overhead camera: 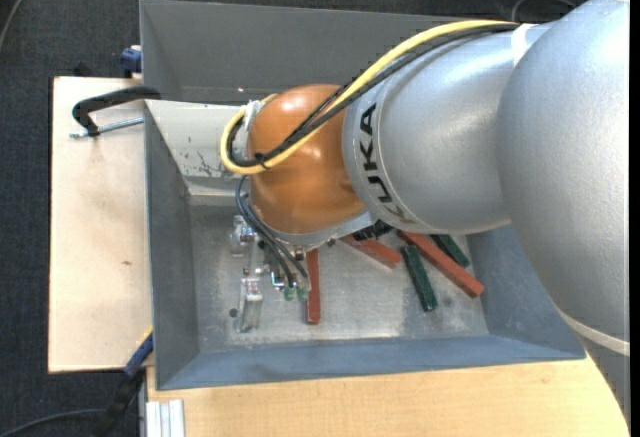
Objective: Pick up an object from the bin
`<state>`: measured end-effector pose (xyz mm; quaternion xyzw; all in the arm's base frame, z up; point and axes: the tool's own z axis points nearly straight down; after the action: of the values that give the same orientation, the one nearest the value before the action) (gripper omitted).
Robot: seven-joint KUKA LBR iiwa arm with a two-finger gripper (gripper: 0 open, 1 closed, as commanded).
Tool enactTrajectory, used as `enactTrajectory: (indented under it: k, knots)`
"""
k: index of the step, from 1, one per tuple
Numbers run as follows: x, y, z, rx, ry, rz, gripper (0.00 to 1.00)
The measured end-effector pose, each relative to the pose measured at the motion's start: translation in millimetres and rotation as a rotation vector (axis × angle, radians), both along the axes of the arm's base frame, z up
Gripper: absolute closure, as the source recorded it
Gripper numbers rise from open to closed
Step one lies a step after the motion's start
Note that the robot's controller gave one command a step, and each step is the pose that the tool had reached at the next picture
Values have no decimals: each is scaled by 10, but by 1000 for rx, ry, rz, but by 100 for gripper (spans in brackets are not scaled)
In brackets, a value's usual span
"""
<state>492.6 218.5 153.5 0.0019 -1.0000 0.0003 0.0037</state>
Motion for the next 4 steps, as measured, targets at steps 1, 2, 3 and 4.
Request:
enactTrajectory:
  k: [1,2,3,4]
  knots:
    - [580,-712,-317,-2,-13,-53,0]
    - [182,-1562,-826,1,-10,224,0]
    - [153,-841,-823,6,-14,439,0]
    - [165,-269,-822,6,-14,633,0]
